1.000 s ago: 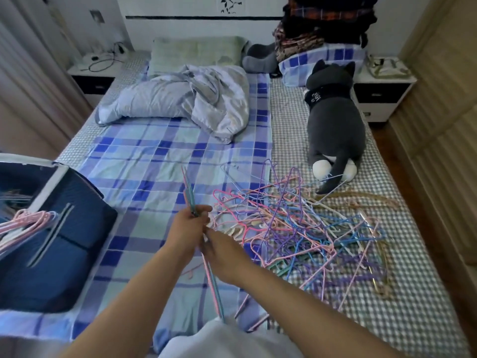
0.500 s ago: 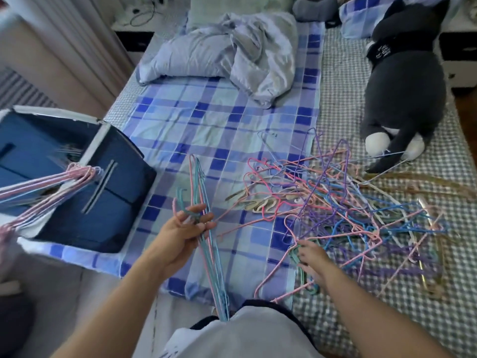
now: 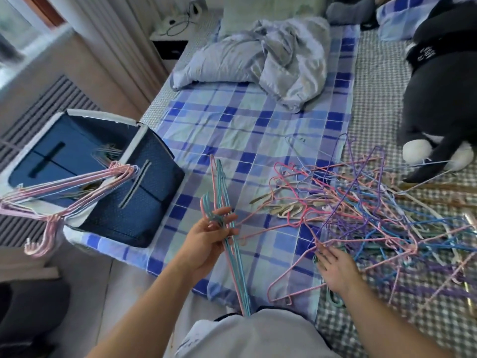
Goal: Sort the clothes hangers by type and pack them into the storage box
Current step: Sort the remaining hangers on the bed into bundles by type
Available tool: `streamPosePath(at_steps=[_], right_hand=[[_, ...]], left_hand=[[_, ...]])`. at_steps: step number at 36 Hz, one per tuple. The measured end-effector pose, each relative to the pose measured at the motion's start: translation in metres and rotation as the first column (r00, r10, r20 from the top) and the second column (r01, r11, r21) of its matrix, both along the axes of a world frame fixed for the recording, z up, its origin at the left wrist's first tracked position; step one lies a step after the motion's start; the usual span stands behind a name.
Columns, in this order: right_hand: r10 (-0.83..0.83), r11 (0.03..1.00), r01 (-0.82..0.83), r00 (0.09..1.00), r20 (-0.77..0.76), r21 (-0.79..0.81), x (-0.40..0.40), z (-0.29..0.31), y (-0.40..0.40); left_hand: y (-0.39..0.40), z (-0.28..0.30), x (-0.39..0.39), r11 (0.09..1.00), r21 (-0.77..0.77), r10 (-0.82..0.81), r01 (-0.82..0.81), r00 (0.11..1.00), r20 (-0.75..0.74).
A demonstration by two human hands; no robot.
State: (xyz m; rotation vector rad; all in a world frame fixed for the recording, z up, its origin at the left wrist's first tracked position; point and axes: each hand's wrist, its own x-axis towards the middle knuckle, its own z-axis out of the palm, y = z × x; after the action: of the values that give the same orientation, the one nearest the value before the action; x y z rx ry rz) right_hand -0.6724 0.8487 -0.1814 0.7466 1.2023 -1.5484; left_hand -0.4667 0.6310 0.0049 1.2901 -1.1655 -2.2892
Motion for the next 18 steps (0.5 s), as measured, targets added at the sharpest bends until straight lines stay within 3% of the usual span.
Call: streamPosePath(at_steps=[5,9,12,15,18], right_hand=[[-0.208,0.974,0.213,0.975,0.075,-0.076,0.012,0.016,-0.007],[-0.207,0.974,0.194,0.971,-0.116,-0.118,0.019,0.053,-0.031],[-0.133,0.984,0.079,0.923,-0.360,-0.162,0.023,0.091,-0.048],[0.019,0.977,-0.134,0.826,-0.563,-0.164,0.023,0.128,-0.069],[0.130,0.958,-0.267,0.735,-0.666,-0.107,0.027,0.160,-0.100]], left_hand=[[-0.003,0.007,-0.011,0.998,0.043,0.042,-0.039,0.997,-0.060],[-0.010,0.014,-0.018,0.976,0.211,0.089,-0.049,0.979,-0.184],[-0.014,0.019,-0.028,0.968,0.245,0.093,-0.048,0.980,-0.175],[-0.012,0.023,-0.043,0.997,0.071,-0.019,0.023,0.998,-0.053],[0.000,0.030,-0.058,0.994,-0.025,-0.105,0.104,0.994,-0.030]])
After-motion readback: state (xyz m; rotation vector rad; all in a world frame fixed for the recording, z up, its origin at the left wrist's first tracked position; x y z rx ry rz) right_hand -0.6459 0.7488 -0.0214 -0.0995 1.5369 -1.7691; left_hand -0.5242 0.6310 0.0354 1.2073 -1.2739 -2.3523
